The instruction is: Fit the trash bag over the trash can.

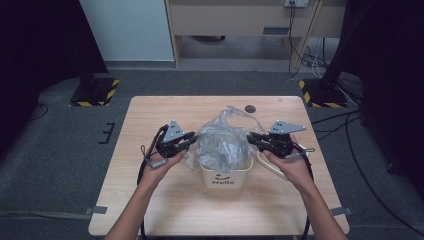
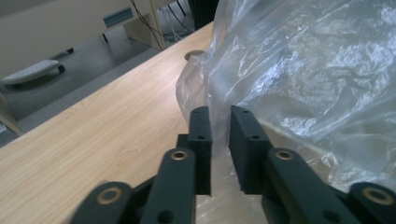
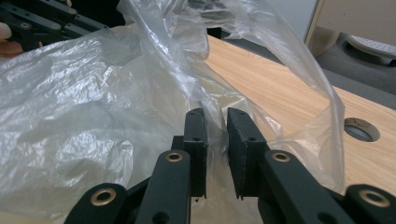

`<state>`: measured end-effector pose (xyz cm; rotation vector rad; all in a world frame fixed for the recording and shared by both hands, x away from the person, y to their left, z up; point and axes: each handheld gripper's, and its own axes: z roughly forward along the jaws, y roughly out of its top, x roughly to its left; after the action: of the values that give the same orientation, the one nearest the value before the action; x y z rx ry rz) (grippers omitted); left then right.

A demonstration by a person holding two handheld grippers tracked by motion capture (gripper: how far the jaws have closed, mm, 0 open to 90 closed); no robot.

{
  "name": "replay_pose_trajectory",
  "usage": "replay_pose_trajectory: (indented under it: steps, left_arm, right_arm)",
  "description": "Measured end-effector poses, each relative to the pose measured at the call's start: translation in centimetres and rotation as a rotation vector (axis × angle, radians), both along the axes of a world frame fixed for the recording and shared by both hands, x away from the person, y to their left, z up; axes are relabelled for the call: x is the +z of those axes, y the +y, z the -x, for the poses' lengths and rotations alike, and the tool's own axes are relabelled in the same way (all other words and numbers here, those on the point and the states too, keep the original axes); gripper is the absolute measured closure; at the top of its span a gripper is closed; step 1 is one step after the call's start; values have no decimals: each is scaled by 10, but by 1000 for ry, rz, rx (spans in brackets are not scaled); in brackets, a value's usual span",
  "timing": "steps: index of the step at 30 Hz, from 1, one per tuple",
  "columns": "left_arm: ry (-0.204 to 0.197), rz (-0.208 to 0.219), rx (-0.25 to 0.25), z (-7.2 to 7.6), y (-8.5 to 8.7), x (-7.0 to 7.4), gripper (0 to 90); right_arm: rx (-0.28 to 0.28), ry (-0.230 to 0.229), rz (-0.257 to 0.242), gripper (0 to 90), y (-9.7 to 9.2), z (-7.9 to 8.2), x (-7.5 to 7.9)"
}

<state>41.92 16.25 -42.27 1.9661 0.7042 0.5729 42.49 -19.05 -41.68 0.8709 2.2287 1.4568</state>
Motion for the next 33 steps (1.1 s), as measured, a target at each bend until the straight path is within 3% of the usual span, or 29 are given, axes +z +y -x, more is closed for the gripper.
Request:
replay_pose_trajectory:
  steps: [5, 11, 17, 20, 27, 33]
  left_arm:
    - [2, 31, -8, 1, 1, 4, 894]
    - [-17, 70, -5, 5, 3, 8, 900]
    - [-44, 85, -22, 9, 1, 13, 900]
    - [-65, 94, -27, 10, -1, 17, 887]
    - [-68, 109, -37, 14, 0, 21, 900]
    - [-62, 118, -104, 28, 4, 25, 900]
  right_arm:
    - [7, 10, -53, 826, -4, 0, 2]
    - [33, 25, -93, 810, -7, 4, 4]
    - [34, 17, -74, 801, -7, 7, 4]
    - [27, -1, -71, 737, -5, 7, 6]
    - [20, -20, -59, 832, -2, 9, 12]
    - [58, -22, -52, 882, -7, 21, 15]
